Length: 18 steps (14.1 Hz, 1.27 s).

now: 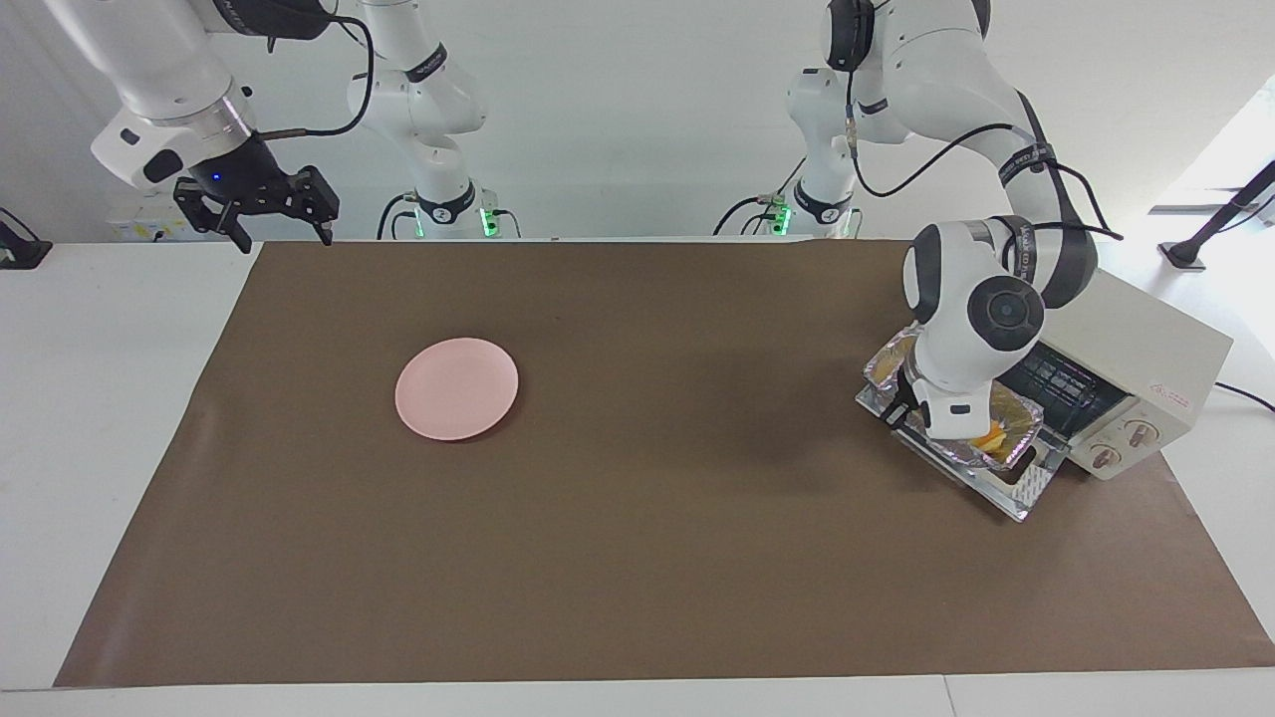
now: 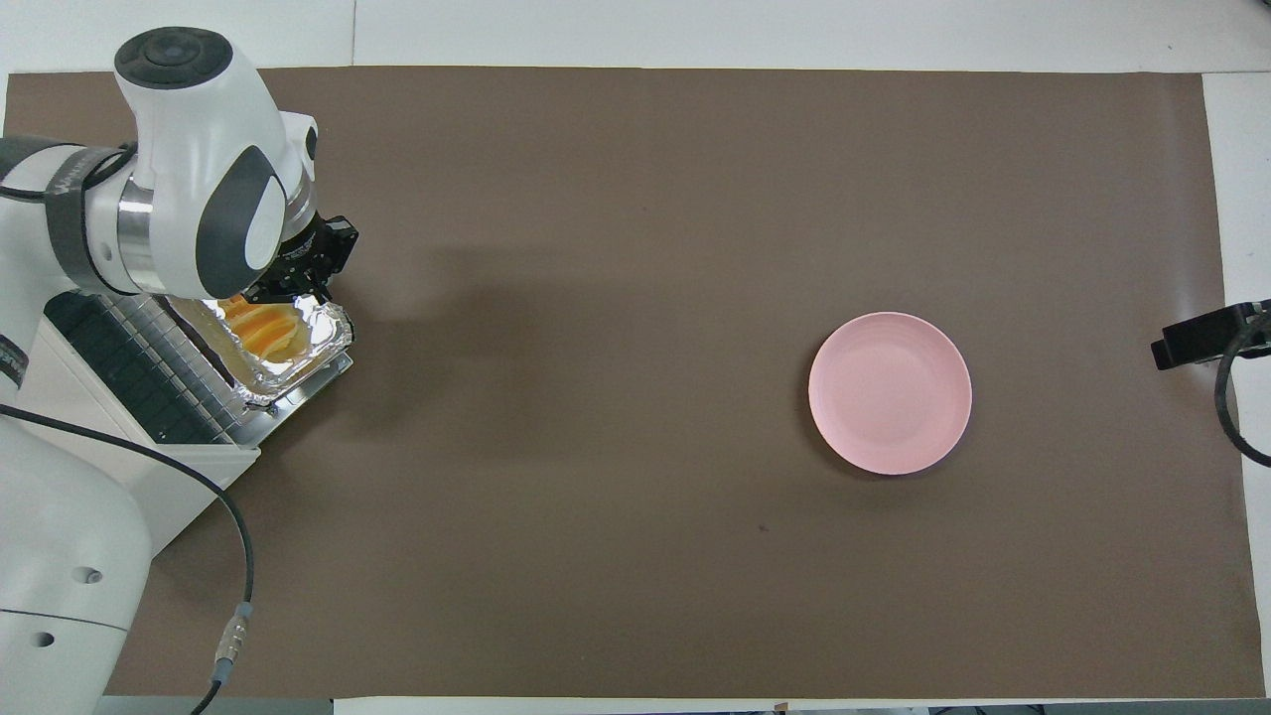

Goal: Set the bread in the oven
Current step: 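Carry the tray with the left gripper and insert it into the oven, then release the tray and push the oven door shut with the left gripper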

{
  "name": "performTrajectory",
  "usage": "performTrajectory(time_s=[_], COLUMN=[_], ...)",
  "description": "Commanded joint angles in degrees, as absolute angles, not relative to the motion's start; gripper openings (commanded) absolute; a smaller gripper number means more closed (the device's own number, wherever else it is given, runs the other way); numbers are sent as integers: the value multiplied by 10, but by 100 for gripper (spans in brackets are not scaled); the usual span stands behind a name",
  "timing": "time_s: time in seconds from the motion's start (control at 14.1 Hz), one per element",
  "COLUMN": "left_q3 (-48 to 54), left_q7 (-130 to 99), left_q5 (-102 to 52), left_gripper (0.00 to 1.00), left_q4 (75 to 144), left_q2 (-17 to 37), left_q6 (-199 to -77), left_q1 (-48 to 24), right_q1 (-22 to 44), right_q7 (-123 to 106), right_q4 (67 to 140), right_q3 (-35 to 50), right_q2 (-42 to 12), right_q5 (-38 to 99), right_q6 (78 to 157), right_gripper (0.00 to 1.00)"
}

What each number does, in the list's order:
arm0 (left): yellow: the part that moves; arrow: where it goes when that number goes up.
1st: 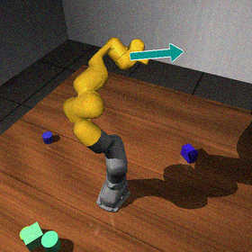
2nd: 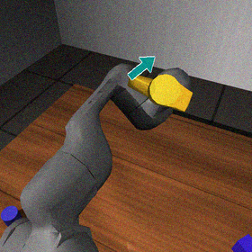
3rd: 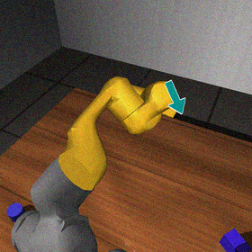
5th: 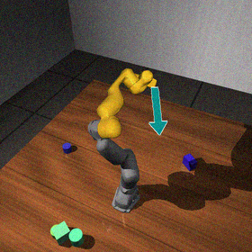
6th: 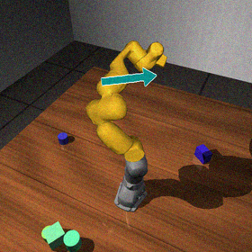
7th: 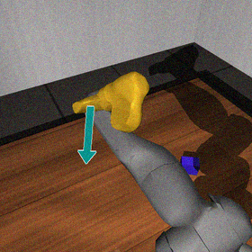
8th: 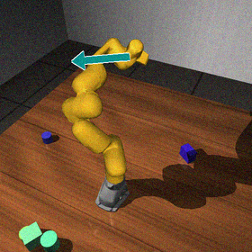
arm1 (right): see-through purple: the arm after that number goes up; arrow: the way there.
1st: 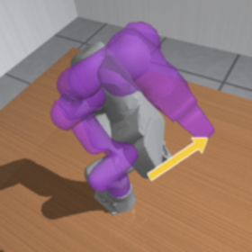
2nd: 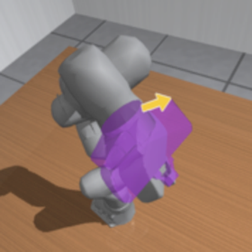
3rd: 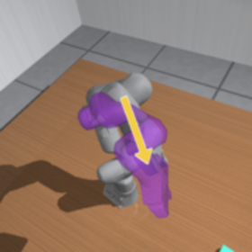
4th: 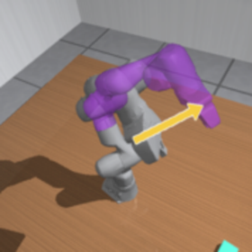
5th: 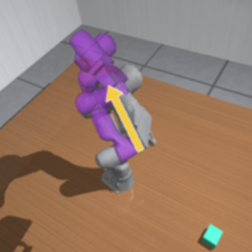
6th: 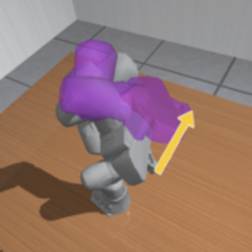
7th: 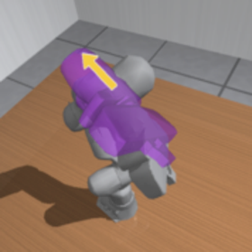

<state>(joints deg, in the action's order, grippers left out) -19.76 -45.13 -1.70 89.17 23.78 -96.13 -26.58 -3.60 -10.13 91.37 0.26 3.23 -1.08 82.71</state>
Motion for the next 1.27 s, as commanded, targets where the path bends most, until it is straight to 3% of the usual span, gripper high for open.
performTrajectory(time_s=[0.0, 1.2], left_q3=[-195, -194], left_q7=[-414, -333], left_q5=[-2, 39], left_gripper=[0, 0], left_q4=[940, 1000], left_q2=[192, 152], left_q6=[-960, -996], left_q1=[-247, -163], right_q1=[-44, -44], right_q7=[-112, -112], right_q4=[931, 931], right_q3=[9, 9], right_q2=[47, 47], right_q5=[-15, -15], right_q6=[835, 835], right_gripper=[100, 100])
